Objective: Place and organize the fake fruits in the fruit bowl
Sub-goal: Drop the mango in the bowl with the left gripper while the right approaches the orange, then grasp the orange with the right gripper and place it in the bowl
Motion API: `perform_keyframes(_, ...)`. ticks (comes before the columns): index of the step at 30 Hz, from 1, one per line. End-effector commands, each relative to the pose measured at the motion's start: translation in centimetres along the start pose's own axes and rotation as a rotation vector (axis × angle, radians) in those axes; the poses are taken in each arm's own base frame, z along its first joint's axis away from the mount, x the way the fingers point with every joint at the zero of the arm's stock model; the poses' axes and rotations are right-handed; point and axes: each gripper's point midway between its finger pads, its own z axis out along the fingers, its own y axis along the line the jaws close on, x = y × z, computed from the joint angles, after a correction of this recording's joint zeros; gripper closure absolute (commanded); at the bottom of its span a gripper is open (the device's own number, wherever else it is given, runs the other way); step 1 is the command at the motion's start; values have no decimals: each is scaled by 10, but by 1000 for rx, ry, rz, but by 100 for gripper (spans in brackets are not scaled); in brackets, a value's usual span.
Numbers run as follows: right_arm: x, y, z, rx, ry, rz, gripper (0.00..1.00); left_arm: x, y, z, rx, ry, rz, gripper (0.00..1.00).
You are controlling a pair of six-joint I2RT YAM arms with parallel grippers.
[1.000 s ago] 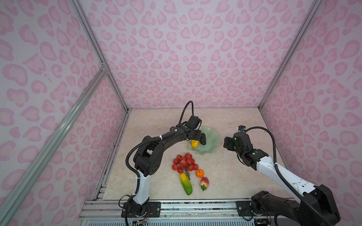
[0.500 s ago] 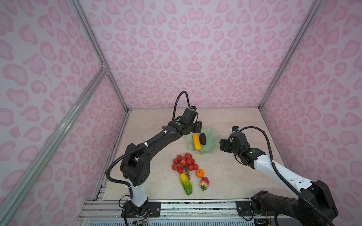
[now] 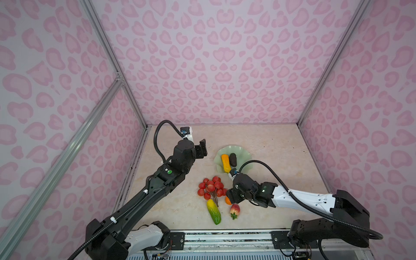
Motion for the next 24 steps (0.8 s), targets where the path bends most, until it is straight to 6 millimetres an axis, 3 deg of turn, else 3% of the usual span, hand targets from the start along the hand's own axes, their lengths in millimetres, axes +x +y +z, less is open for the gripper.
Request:
perform_keyframes(1, 5, 16, 10, -16, 28, 3, 19, 3, 40, -17, -117, -93, -123, 16)
perform_keyframes(6, 10, 17, 25, 23, 70, -8, 26, 22, 74, -41, -168, -121, -217, 13)
perform_keyframes(14, 25, 6, 34, 83, 124, -8, 34, 51, 91, -52, -199, -69, -248, 13)
perform_keyframes(17, 24, 6, 34, 85, 121, -5, 45, 60, 96, -53, -208, -56, -267, 13)
perform_keyframes(24, 22, -1, 25, 115, 97, -2, 70, 59, 94, -51, -198, -61, -286, 13)
